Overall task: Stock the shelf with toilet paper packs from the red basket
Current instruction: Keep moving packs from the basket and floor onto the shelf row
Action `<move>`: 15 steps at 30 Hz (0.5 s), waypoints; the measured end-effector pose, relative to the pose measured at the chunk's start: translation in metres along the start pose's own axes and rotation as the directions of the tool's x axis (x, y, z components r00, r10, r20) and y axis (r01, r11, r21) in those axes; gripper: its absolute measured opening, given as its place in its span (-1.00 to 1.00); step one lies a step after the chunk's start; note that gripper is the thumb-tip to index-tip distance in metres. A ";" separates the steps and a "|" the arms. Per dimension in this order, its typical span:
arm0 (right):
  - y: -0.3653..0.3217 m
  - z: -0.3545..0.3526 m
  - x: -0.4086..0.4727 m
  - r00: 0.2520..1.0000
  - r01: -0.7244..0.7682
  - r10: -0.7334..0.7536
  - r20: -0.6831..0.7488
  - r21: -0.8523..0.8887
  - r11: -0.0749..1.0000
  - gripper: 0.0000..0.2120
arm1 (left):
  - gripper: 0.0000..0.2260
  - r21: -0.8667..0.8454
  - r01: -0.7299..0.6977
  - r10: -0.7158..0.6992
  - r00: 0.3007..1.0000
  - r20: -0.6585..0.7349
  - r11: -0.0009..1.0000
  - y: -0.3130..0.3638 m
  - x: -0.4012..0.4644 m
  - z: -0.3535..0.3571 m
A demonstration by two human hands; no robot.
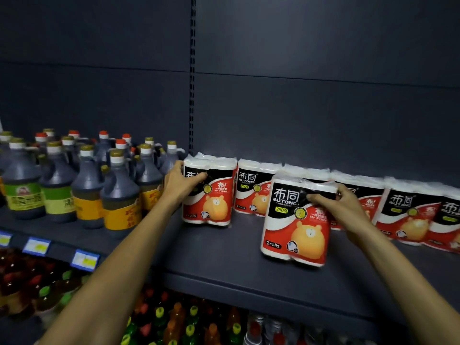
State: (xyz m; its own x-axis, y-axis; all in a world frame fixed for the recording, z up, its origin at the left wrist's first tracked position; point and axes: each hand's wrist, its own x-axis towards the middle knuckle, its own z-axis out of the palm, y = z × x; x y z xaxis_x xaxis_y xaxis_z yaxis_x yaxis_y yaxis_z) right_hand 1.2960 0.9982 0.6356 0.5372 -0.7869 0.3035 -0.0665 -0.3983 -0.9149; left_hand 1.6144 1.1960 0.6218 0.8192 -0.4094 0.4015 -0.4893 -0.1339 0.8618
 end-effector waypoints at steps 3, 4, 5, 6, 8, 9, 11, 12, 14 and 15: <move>0.006 0.004 0.017 1.000 -0.012 0.012 -0.012 -0.022 1.000 -0.55 | -0.59 -0.047 0.013 -0.011 0.999 0.032 0.999 -0.011 0.017 0.015; 0.007 0.006 0.021 1.000 -0.018 0.017 -0.018 -0.030 0.999 -0.59 | -0.57 -0.058 0.016 -0.014 0.999 0.039 0.998 -0.015 0.022 0.018; 0.007 0.007 0.025 1.000 -0.017 0.016 -0.017 -0.030 0.999 -0.61 | -0.55 -0.055 0.016 -0.014 0.999 0.046 0.998 -0.018 0.026 0.021; 0.007 0.009 0.028 1.000 -0.015 0.014 -0.016 -0.021 1.000 -0.58 | -0.54 -0.061 0.013 -0.010 0.999 0.049 0.998 -0.022 0.029 0.022; 0.009 0.014 0.035 1.000 -0.024 0.023 -0.015 -0.016 1.000 -0.48 | -0.52 -0.066 0.015 -0.011 0.998 0.067 0.998 -0.026 0.034 0.022; 0.008 0.017 0.037 1.000 -0.021 0.020 -0.014 -0.016 1.000 -0.48 | -0.50 -0.056 0.020 -0.015 0.996 0.083 0.998 -0.028 0.036 0.021; 0.008 0.024 0.041 1.000 -0.011 0.011 -0.016 -0.003 1.000 -0.52 | -0.47 -0.047 0.015 -0.010 0.994 0.109 0.999 -0.029 0.036 0.019; 0.009 0.027 0.044 1.000 -0.015 0.015 -0.017 0.003 1.000 -0.53 | -0.46 -0.039 0.002 0.003 0.993 0.118 0.999 -0.029 0.036 0.018; 0.008 0.034 0.046 1.000 -0.010 0.011 -0.020 0.020 1.000 -0.56 | -0.45 0.026 -0.027 0.024 0.992 0.128 0.999 -0.025 0.035 0.015; 0.008 0.038 0.047 1.000 -0.005 0.005 -0.018 0.030 1.000 -0.57 | -0.43 0.079 -0.040 0.029 0.991 0.133 0.996 -0.023 0.034 0.013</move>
State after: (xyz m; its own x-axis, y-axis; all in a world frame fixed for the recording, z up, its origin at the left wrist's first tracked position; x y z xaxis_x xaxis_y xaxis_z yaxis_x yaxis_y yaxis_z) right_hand 1.3526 0.9763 0.6324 0.5212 -0.7976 0.3035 -0.0440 -0.3802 -0.9238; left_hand 1.6500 1.1736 0.6117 0.7577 -0.5292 0.3818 -0.5439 -0.1888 0.8177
